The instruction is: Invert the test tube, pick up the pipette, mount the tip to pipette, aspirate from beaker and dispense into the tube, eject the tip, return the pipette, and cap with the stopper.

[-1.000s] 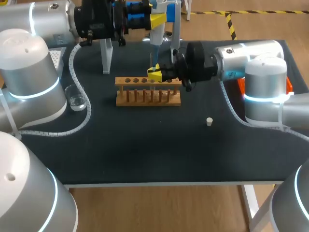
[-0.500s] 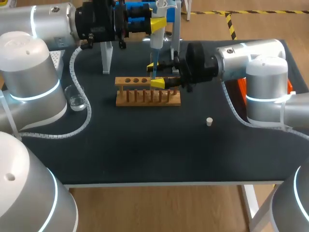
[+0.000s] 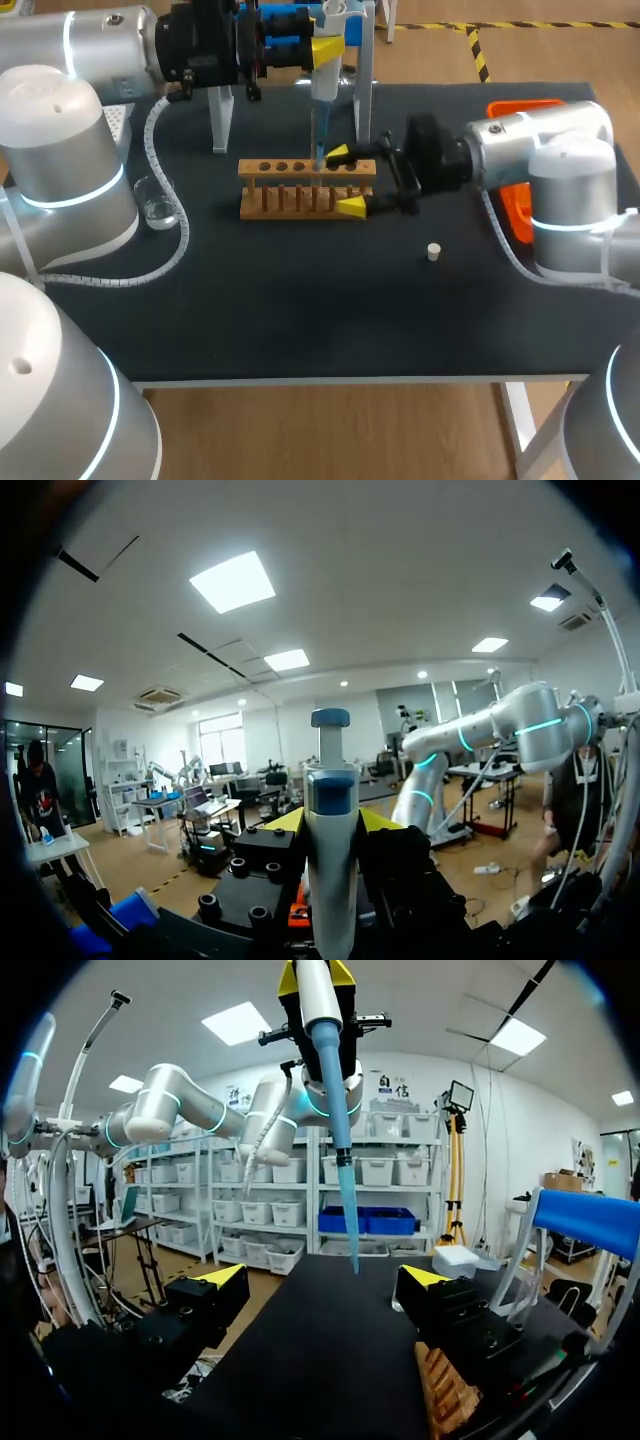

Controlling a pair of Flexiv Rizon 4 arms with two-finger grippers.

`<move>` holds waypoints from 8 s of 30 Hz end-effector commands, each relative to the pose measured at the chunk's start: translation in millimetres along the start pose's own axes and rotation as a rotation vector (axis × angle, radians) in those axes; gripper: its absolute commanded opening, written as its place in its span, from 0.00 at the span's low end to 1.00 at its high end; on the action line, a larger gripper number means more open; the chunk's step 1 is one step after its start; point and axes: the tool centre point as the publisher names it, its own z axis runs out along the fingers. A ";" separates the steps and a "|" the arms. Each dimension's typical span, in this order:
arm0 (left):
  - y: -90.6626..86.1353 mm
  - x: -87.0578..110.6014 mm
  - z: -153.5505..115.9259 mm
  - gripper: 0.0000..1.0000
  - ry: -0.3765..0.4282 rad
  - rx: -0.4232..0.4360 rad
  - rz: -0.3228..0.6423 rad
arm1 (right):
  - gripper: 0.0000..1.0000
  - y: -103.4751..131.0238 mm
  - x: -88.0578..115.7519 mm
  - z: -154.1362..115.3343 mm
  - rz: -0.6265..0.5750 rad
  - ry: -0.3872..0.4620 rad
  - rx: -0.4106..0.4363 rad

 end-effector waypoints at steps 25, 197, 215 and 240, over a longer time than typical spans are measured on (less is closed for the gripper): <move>5.4 -0.8 -18.1 0.00 -0.014 -0.009 0.030 | 1.00 -5.1 16.0 -18.2 -0.029 -0.015 0.005; 116.3 -112.6 -275.3 0.00 -0.071 -0.025 -0.055 | 1.00 -41.5 -41.2 177.1 0.028 -0.575 0.418; 116.3 -112.6 -275.3 0.00 -0.071 -0.025 -0.055 | 1.00 -49.6 -47.0 173.3 0.024 -0.602 0.426; 116.3 -112.6 -275.3 0.00 -0.071 -0.025 -0.055 | 1.00 -49.6 -47.0 173.3 0.024 -0.602 0.426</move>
